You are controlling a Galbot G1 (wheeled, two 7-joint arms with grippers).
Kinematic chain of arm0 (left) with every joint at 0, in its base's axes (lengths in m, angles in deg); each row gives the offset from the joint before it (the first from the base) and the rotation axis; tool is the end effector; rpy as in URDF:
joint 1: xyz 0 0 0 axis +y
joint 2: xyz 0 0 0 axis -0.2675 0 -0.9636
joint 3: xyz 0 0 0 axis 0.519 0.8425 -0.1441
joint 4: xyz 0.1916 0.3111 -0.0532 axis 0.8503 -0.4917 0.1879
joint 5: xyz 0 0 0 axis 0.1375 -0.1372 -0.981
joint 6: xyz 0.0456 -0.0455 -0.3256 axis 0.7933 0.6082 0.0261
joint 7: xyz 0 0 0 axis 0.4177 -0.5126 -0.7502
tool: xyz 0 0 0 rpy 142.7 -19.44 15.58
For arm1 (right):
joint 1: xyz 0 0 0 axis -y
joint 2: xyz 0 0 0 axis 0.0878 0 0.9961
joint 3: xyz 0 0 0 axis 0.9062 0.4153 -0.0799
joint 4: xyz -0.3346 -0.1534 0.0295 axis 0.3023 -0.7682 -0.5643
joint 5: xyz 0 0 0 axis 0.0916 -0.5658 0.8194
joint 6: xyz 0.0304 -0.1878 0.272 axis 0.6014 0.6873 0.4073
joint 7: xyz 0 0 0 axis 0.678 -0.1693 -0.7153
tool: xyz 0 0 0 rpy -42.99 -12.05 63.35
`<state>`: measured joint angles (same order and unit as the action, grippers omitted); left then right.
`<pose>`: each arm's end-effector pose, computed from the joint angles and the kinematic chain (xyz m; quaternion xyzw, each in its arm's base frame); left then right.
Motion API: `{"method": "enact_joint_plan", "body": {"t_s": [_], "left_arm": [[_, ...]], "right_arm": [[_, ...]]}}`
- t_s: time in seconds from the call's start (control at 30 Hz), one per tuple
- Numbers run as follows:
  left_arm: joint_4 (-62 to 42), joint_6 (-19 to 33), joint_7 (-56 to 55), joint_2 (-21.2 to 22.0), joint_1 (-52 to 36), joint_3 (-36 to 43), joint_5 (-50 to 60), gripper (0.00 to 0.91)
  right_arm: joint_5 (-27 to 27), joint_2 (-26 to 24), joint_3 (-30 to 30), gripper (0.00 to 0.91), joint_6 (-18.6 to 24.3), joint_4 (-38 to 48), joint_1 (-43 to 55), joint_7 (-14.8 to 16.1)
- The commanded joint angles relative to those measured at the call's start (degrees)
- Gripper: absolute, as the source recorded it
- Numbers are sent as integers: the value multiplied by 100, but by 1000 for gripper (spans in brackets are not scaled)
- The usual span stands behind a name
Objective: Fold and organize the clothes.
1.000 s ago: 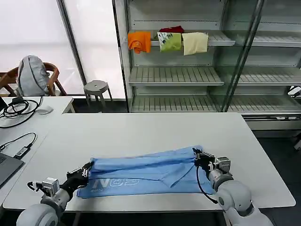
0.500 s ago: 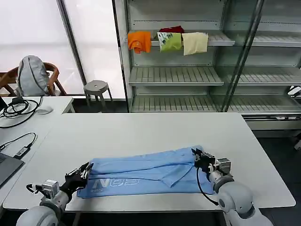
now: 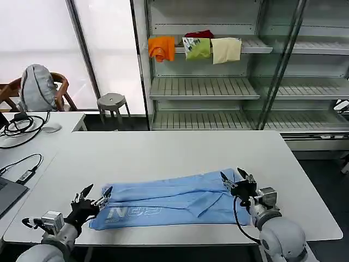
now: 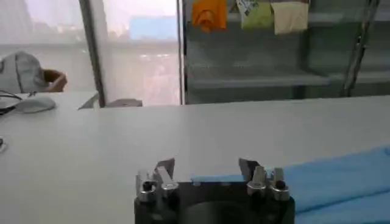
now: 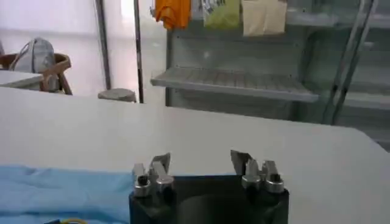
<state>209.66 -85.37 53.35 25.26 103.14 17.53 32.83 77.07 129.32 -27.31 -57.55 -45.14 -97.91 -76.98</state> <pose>0.1721 0.1209 -0.2466 -0.0466 -0.9819 -0.0060 0.1833 0.2308 -0.0617 -0.2398 0.1032 -0.9825 0.0523 0.1458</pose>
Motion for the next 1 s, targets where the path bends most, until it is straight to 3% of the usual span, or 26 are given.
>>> {"method": "enact_joint_plan", "body": {"t_s": [0.03,0.27,1.0], "left_arm": [[203,49,-1399,310,117,429,-216,907],[69,380,-1901,341,13,809,-448,907],[-787,568,-2101,318,-470,1588,610,907]], "right_arm": [[-417,56,-164,907,58,-427,-541,61],[-552,83,-177,907,97,-381,-587,51],[-766,203,-120,907,141,-299,-611,49]]}}
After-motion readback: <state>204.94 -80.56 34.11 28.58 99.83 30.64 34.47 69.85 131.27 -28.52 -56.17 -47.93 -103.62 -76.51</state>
